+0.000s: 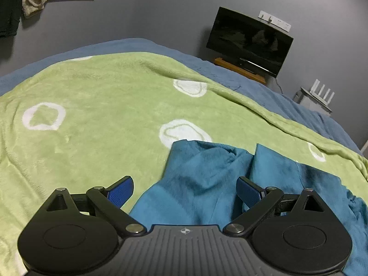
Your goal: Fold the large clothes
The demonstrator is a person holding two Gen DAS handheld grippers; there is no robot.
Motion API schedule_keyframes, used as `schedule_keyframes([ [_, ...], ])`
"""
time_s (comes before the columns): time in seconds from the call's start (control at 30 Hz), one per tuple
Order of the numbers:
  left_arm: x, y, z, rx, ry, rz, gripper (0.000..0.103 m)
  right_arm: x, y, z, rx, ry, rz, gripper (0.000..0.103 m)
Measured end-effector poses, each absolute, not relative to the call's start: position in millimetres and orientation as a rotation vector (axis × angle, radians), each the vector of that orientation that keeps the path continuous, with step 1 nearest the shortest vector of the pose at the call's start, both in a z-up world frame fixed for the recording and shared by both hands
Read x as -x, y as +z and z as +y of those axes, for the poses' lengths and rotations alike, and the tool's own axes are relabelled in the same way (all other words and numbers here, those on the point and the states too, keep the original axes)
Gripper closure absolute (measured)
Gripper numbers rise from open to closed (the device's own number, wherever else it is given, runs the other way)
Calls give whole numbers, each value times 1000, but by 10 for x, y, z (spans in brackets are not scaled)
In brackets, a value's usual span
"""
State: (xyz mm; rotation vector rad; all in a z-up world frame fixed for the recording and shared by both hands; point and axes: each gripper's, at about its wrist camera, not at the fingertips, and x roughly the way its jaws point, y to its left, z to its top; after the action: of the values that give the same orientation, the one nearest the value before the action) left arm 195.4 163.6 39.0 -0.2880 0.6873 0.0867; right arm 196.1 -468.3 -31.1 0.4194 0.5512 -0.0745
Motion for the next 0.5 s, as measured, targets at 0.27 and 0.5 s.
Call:
schedule_keyframes([
  [0.27,-2340,201,1509,260,83,713,6,-2371,-531,-4739,-406,-70,575,36],
  [0.5,-2715,38,1483,177,17,747,6,-2690,-609,-4712,-277,-25,590,26],
])
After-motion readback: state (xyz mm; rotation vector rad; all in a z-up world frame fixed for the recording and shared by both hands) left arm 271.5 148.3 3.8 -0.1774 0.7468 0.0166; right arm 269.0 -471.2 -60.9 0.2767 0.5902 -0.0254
